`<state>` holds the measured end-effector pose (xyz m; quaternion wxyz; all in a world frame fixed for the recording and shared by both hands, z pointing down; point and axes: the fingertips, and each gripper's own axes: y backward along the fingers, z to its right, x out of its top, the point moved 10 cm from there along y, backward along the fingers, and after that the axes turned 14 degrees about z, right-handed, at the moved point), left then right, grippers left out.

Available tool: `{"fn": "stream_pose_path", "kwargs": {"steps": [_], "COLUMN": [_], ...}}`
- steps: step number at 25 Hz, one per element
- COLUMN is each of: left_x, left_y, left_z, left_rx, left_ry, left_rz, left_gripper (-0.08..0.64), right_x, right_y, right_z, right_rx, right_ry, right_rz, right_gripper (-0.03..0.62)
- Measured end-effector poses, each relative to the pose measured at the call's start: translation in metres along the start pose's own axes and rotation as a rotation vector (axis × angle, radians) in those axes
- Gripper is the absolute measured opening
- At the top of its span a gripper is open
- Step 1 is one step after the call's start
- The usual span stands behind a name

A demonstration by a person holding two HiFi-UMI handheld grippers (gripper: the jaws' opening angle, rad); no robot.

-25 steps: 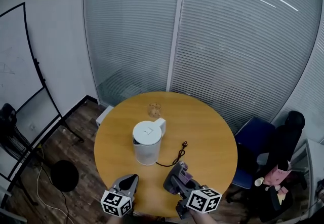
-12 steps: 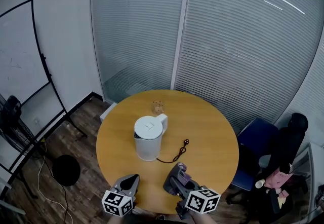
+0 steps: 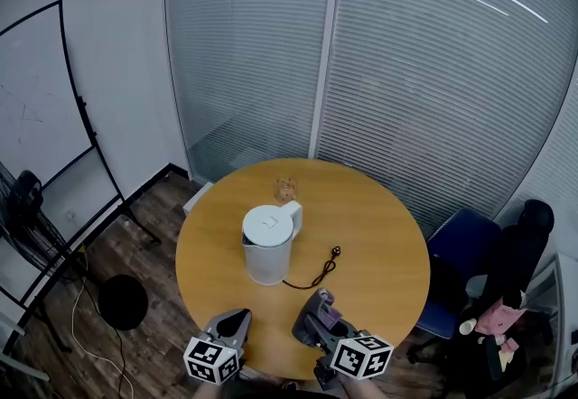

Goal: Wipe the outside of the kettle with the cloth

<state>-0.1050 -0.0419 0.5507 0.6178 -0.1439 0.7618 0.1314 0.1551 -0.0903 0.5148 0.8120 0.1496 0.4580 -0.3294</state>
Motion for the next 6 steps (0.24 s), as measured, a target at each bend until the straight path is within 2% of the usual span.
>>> {"fn": "stream_pose_path", "kwargs": {"steps": [6], "left_x": [-0.0012], "left_y": [-0.0052], "left_z": [-0.0012], "left_rx": [-0.007], "left_ry": [0.008], "left_rz": [-0.002], "left_gripper": [0.011], "right_x": [-0.0009], "right_y": [-0.0015], "right_z": [0.0038], "right_rx": [-0.013], "right_ry": [0.012], "right_rz": [-0.003], "right_gripper": [0.095]}}
